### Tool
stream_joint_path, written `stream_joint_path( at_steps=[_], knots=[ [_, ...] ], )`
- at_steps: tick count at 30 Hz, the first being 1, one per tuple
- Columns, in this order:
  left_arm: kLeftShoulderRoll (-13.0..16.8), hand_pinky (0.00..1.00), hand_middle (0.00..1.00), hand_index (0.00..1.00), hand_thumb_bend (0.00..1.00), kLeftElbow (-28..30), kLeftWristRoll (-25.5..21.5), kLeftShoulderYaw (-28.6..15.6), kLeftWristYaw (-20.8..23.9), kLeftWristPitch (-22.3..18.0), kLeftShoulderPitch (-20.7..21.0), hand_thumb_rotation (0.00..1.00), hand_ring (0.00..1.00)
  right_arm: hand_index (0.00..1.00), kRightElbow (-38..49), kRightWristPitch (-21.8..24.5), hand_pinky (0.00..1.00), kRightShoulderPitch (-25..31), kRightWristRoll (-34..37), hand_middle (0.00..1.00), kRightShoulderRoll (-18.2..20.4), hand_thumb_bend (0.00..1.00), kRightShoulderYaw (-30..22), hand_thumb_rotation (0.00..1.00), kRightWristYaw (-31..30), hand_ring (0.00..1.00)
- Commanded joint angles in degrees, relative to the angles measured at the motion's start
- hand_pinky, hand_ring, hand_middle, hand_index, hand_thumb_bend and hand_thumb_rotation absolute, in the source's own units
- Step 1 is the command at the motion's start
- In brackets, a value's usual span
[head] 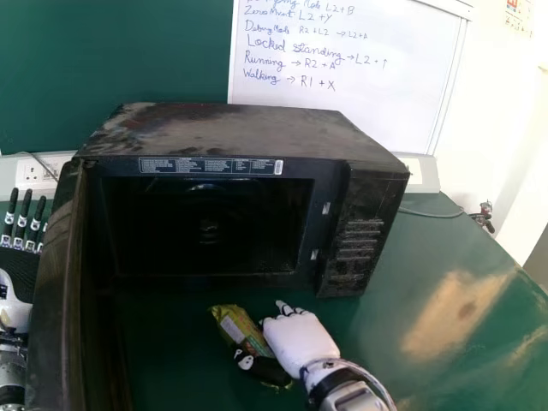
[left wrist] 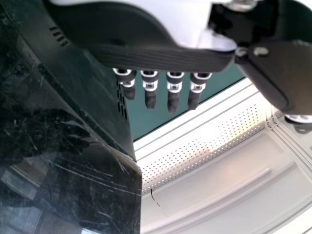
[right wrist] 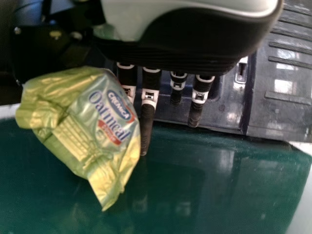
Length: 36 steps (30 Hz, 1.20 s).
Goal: Put biscuit inside oven
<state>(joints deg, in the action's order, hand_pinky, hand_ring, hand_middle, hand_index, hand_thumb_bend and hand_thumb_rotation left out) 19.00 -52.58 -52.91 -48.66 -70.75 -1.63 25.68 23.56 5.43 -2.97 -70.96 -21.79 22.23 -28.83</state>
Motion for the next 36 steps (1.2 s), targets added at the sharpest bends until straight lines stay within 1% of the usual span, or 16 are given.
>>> stream_joint_path(
  at_steps=[1, 3, 4, 5, 7, 9, 11, 13, 15, 18, 21, 23, 27, 33, 36],
  knots=[
    [-2.71, 0.0, 0.64, 1.0, 0.24, -3.07, 0.0, 0.15, -0.41, 0.43, -2.88, 1.0, 0.25, 0.49, -0.52, 0.06, 0.82, 0.68, 1.42, 0.54, 1.03, 0.51, -0.58, 0.12, 2.66, 0.58],
    [-2.6, 0.0, 0.64, 1.0, 0.24, -3.18, -0.06, 0.17, -0.39, 0.75, -2.87, 1.0, 0.25, 0.49, -0.74, -0.25, 0.81, 0.99, 2.49, 0.54, 1.25, 0.51, -0.94, 0.12, 4.77, 0.57],
    [-2.44, 0.0, 0.64, 1.0, 0.24, -3.3, -0.1, 0.22, -0.44, 1.24, -2.87, 1.0, 0.25, 0.52, -0.85, -0.39, 0.81, 1.08, 2.85, 0.5, 1.24, 0.52, -1.06, 0.06, 5.57, 0.57],
    [-2.35, 0.0, 0.64, 1.0, 0.24, -3.37, -0.24, 0.17, -0.28, 1.83, -2.86, 1.0, 0.25, 0.53, -0.9, -0.44, 0.8, 1.11, 3.02, 0.48, 1.23, 0.52, -1.11, 0.02, 6.16, 0.56],
    [-2.44, 0.0, 0.64, 1.0, 0.24, -3.18, -0.38, 0.06, 0.4, 2.44, -2.91, 1.0, 0.26, 0.54, -0.96, -0.44, 0.79, 1.13, 3.33, 0.47, 1.24, 0.52, -1.18, 0.01, 7.17, 0.56],
    [-2.65, 0.0, 0.64, 1.0, 0.25, -2.87, -0.21, 0.01, 0.83, 1.94, -2.97, 1.0, 0.27, 0.54, -0.98, -0.29, 0.79, 1.2, 3.68, 0.46, 1.51, 0.52, -1.31, 0.0, 8.13, 0.57],
    [-2.49, 0.0, 0.65, 1.0, 0.25, -3.22, -0.08, 0.04, -0.1, 1.42, -2.87, 1.0, 0.28, 0.53, -0.84, -0.13, 0.79, 1.31, 3.88, 0.47, 1.71, 0.52, -1.44, 0.0, 8.75, 0.57],
    [-2.36, 0.0, 0.65, 1.0, 0.24, -3.48, -0.01, 0.06, -0.5, 1.16, -2.79, 1.0, 0.26, 0.52, -0.51, -0.32, 0.79, 1.47, 4.54, 0.47, 1.72, 0.52, -1.67, 0.0, 9.41, 0.57],
    [-2.38, 0.0, 0.64, 1.0, 0.24, -3.47, -0.11, 0.03, -0.27, 1.34, -2.78, 1.0, 0.25, 0.49, -0.02, -0.44, 0.79, 1.67, 5.34, 0.49, 1.86, 0.53, -1.96, 0.0, 10.05, 0.57],
    [-2.16, 0.0, 0.66, 1.0, 0.25, -3.87, -0.2, 0.04, -0.86, 1.68, -2.69, 1.0, 0.26, 0.47, 0.55, -0.5, 0.79, 1.82, 6.69, 0.5, 2.21, 0.53, -2.39, 0.0, 10.87, 0.58],
    [-2.14, 0.0, 0.65, 1.0, 0.25, -3.92, -0.11, 0.04, -0.83, 1.44, -2.67, 1.0, 0.27, 0.47, 0.81, -0.43, 0.79, 1.76, 8.03, 0.5, 2.54, 0.53, -2.73, 0.0, 11.42, 0.57],
    [-2.36, 0.0, 0.64, 1.0, 0.24, -3.56, -0.07, 0.04, -0.29, 1.18, -2.7, 1.0, 0.26, 0.48, 0.73, -0.52, 0.79, 1.73, 8.71, 0.49, 2.67, 0.53, -2.92, 0.0, 12.17, 0.57],
    [-2.19, 0.0, 0.64, 1.0, 0.24, -3.99, -0.25, 0.02, -1.1, 1.63, -2.55, 1.0, 0.22, 0.5, 0.26, -1.13, 0.78, 1.79, 10.12, 0.48, 2.85, 0.53, -3.3, 0.0, 14.59, 0.55],
    [-2.48, 0.0, 0.64, 1.0, 0.26, -3.59, -0.07, 0.01, -0.16, 1.07, -2.7, 1.0, 0.26, 0.51, -1.12, -2.89, 0.77, 1.76, 13.37, 0.46, 2.98, 0.53, -4.29, 0.0, 19.0, 0.53],
    [-2.42, 0.0, 0.63, 1.0, 0.26, -3.68, -0.12, 0.04, -0.12, 1.28, -2.7, 1.0, 0.25, 0.51, -1.84, -3.44, 0.77, 1.35, 14.77, 0.46, 3.07, 0.53, -4.88, 0.0, 20.19, 0.55]
  ],
)
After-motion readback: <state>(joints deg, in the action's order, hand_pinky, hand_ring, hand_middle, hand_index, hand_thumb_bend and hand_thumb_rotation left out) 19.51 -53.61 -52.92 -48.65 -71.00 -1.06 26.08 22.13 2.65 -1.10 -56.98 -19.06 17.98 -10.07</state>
